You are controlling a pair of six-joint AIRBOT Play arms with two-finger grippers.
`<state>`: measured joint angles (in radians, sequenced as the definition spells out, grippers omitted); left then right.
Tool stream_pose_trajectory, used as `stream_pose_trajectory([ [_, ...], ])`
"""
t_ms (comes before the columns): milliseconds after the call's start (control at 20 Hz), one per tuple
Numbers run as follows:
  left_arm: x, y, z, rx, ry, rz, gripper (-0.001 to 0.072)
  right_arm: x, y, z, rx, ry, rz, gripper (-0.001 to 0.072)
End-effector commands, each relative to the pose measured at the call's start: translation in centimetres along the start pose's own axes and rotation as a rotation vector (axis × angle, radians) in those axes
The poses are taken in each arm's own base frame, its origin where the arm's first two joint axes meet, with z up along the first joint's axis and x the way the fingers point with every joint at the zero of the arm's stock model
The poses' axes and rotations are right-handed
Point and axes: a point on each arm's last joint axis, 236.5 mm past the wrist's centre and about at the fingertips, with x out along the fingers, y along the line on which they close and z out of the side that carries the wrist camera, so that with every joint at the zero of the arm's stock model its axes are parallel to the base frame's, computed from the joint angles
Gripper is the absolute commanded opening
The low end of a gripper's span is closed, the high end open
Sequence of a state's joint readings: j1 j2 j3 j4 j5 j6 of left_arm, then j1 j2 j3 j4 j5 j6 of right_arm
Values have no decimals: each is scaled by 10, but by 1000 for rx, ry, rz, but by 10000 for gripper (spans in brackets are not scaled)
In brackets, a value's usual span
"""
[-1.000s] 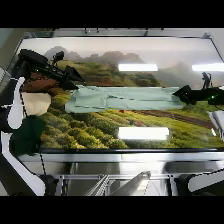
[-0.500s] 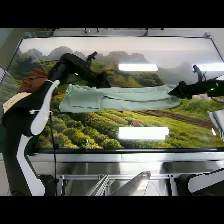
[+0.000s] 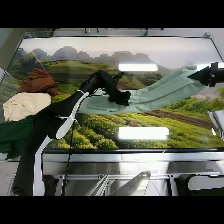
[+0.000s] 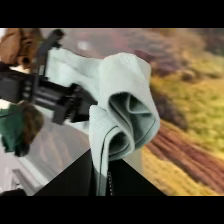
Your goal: Fold the shirts.
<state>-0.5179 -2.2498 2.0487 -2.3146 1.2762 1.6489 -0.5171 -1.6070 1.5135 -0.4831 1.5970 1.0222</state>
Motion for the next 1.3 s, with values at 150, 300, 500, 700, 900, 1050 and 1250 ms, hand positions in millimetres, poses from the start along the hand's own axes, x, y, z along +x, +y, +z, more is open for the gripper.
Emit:
stream_pose_trajectory([
  [150,-139,-96,-1,143,-111,-263,13,63,112,0,-110,39,231,16],
  [300,-252,-100,-34,213,-190,-228,14,159,165,-20,-181,84,248,16],
  [500,-352,-88,-76,219,-361,-156,14,297,206,-68,-206,77,213,16],
  [700,-379,-61,-105,170,-446,-116,14,401,184,-127,-142,102,151,18],
  [900,-368,-32,-123,88,-457,-120,14,421,168,-144,-92,160,192,345],
  [1050,-348,-20,-137,63,-429,-136,14,356,150,-113,-131,241,192,316],
  [1250,-324,-5,-147,31,-407,-150,14,241,35,-54,-44,234,-222,436],
])
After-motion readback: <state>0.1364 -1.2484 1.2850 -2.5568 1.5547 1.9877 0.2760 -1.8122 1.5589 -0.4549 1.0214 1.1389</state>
